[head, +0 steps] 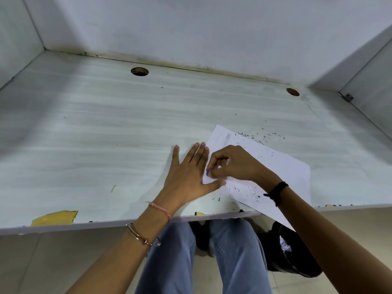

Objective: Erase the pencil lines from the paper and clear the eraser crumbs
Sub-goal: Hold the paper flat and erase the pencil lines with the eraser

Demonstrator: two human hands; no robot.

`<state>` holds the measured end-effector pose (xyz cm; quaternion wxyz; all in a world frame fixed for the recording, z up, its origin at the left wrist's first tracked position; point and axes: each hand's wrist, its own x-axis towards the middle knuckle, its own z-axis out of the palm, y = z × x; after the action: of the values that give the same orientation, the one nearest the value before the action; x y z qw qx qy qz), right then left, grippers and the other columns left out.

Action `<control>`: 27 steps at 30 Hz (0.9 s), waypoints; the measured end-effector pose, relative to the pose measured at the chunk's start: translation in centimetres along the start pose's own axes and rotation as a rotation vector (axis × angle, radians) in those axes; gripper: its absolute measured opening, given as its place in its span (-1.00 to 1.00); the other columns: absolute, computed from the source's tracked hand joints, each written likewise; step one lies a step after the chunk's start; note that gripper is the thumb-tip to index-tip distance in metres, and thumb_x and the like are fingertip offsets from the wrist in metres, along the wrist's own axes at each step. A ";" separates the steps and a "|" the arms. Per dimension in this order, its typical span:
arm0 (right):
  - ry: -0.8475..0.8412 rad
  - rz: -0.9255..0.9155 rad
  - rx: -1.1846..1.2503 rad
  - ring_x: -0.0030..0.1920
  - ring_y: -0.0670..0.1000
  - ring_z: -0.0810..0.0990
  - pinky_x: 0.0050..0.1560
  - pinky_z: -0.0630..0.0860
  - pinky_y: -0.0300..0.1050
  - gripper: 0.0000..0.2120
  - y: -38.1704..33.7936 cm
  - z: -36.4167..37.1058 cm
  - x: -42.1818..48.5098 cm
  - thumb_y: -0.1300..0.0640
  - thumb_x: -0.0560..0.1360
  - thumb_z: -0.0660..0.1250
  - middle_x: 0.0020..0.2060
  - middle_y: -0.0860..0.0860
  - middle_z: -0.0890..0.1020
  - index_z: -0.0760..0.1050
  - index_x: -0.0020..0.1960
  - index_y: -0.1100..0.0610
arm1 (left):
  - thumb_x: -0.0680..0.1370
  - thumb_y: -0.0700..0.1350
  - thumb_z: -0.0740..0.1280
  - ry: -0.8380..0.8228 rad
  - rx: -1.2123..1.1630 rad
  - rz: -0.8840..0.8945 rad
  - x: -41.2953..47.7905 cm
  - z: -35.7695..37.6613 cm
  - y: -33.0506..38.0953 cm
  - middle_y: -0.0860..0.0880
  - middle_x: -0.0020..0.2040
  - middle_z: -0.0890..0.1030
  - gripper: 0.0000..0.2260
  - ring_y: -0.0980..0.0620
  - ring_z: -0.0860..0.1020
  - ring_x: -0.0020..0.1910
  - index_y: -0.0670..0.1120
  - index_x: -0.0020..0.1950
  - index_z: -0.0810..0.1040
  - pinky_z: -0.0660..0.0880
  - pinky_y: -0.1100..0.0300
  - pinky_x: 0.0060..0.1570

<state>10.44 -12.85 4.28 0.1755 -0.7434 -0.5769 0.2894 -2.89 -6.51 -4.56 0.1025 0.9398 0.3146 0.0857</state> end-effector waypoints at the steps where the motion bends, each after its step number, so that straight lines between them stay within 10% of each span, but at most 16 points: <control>1: 0.066 0.000 0.009 -0.43 -0.25 0.47 -0.35 0.33 -0.44 -0.96 0.1 -0.1 0.2 0.22 0.34 0.48 -0.44 -0.13 0.57 0.64 -0.23 0.13 | 0.35 0.52 -0.27 -0.005 0.001 0.003 0.0 0.0 0.0 0.02 0.61 -0.13 -0.03 0.11 -0.22 0.56 -0.05 0.61 -0.09 -0.36 -0.24 0.44; 22: -0.041 -0.038 -0.004 -0.43 -0.26 0.48 -0.35 0.33 -0.47 -0.97 0.3 0.1 -0.2 0.23 0.36 0.45 -0.50 -0.21 0.54 0.63 -0.22 0.13 | 0.35 0.53 -0.27 -0.021 0.004 -0.001 0.1 -0.1 0.0 0.04 0.61 -0.15 -0.04 0.12 -0.24 0.56 -0.03 0.61 -0.12 -0.33 -0.24 0.44; 27: 0.156 -0.025 -0.001 -0.44 -0.28 0.47 -0.39 0.30 -0.43 -0.96 1.0 -0.6 0.7 0.25 0.36 0.44 -0.39 -0.15 0.57 0.63 -0.19 0.16 | 0.39 0.52 -0.21 -0.038 0.002 -0.011 0.1 -0.3 0.1 0.04 0.61 -0.16 -0.07 0.13 -0.24 0.55 -0.03 0.61 -0.14 -0.37 -0.22 0.44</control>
<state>11.67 -12.35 4.01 0.2229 -0.7567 -0.5707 0.2281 -2.86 -6.50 -4.22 0.1079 0.9395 0.3180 0.0671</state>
